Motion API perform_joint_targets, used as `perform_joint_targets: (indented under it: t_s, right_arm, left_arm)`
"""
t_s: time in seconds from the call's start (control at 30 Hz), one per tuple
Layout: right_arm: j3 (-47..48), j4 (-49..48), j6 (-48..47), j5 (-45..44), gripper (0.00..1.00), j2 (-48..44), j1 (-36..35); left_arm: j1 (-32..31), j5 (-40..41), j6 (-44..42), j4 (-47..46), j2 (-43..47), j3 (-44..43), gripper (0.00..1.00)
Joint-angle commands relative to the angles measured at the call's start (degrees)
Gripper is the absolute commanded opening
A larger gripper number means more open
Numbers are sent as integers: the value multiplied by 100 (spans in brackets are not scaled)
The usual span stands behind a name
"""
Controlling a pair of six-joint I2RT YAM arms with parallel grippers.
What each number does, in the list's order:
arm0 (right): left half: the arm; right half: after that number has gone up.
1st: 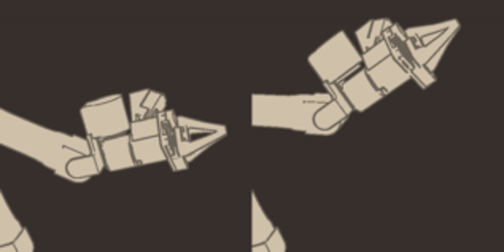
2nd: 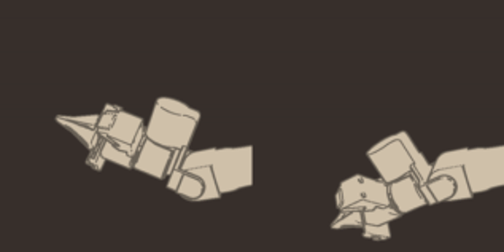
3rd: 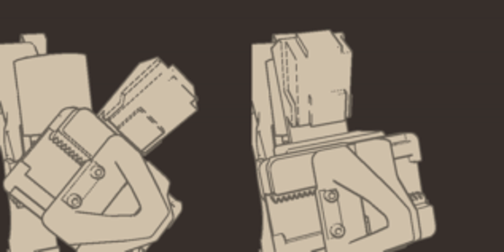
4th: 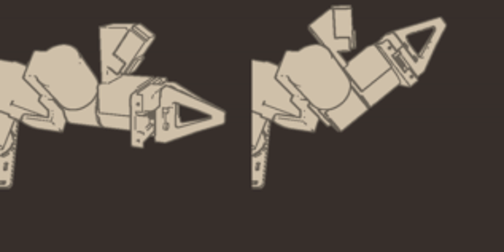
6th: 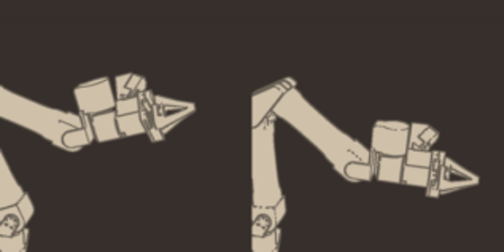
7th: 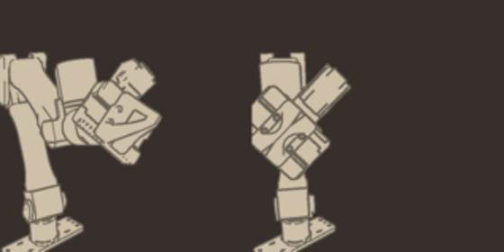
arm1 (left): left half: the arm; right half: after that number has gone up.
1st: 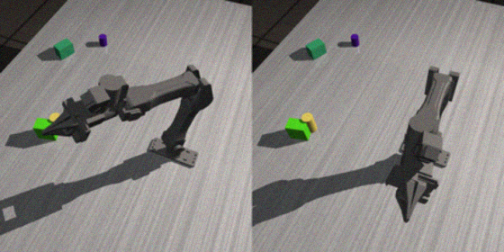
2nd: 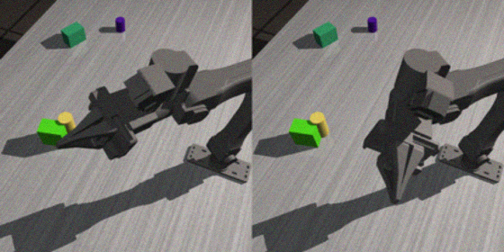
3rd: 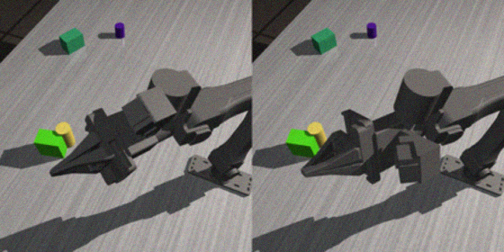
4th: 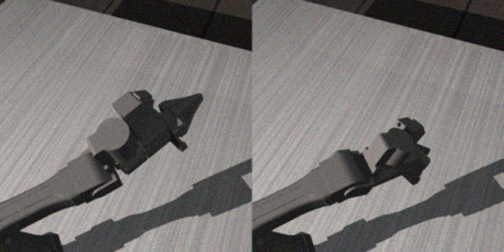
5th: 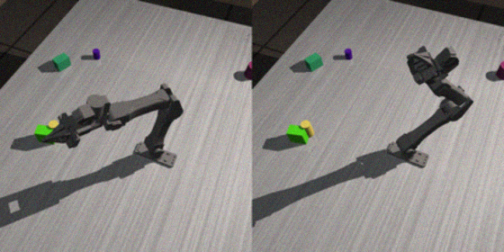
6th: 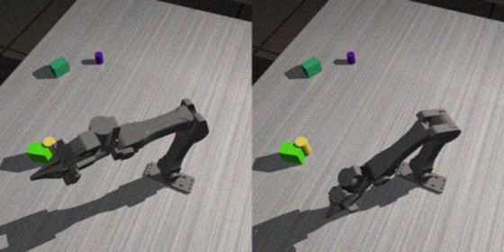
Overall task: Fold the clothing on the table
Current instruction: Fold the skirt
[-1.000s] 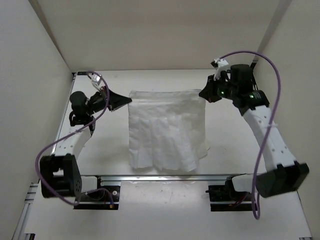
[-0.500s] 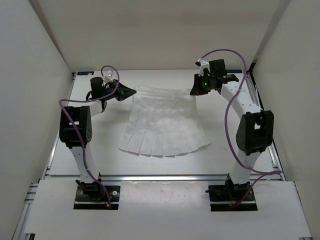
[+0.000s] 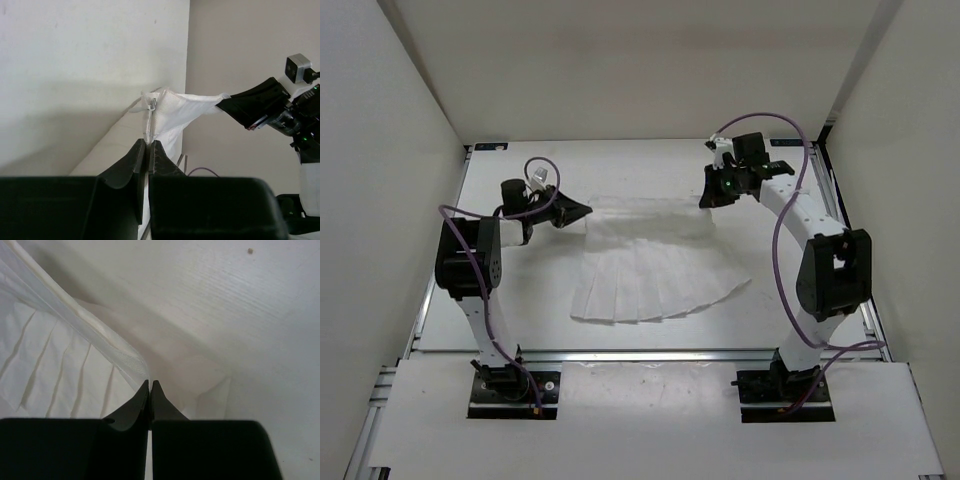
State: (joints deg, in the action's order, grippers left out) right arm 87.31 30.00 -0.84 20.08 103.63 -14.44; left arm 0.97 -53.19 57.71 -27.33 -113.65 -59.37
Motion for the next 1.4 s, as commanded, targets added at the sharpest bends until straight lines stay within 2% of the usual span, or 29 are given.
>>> perform_joint_targets:
  t_s: [0.0, 0.13, 0.3, 0.47, 0.67, 0.8, 0.97, 1.17, 1.23, 1.37]
  right_arm:
    - [-406, 226, -267, -592, 0, -791, -59]
    - [-1030, 349, -110, -715, 0, -1319, -156]
    - [-1462, 182, -47, -804, 0, -1759, -104]
    - [-1023, -46, -48, -513, 0, -1154, 283]
    - [354, -232, -39, -566, 0, -169, 293]
    - [700, -126, -74, -540, 1, -27, 222]
    - [183, -21, -135, -593, 0, -685, 126]
    - [-1204, 269, -101, -557, 0, -1872, -190]
    - [-1653, 401, 39, -698, 0, -2232, -384]
    - [-2374, 568, 452, -576, 0, -2778, -586]
  left_arm:
    - [210, -69, -120, -370, 851, 600, 0]
    - [166, -113, -287, -369, 1519, 1199, 0]
    - [193, 54, -471, -124, 1829, 1095, 0]
    - [70, 203, -524, 219, 1232, 217, 0]
    - [-44, 344, -208, 184, 326, -1162, 0]
    - [-18, 239, -94, 80, 220, -1428, 0]
    - [-18, 81, -138, -140, 807, -700, 0]
    - [87, -130, -216, -510, 1975, 915, 0]
    - [70, -148, -435, -379, 2318, 1575, 0]
    - [87, -25, -971, 227, 3084, 2227, 0]
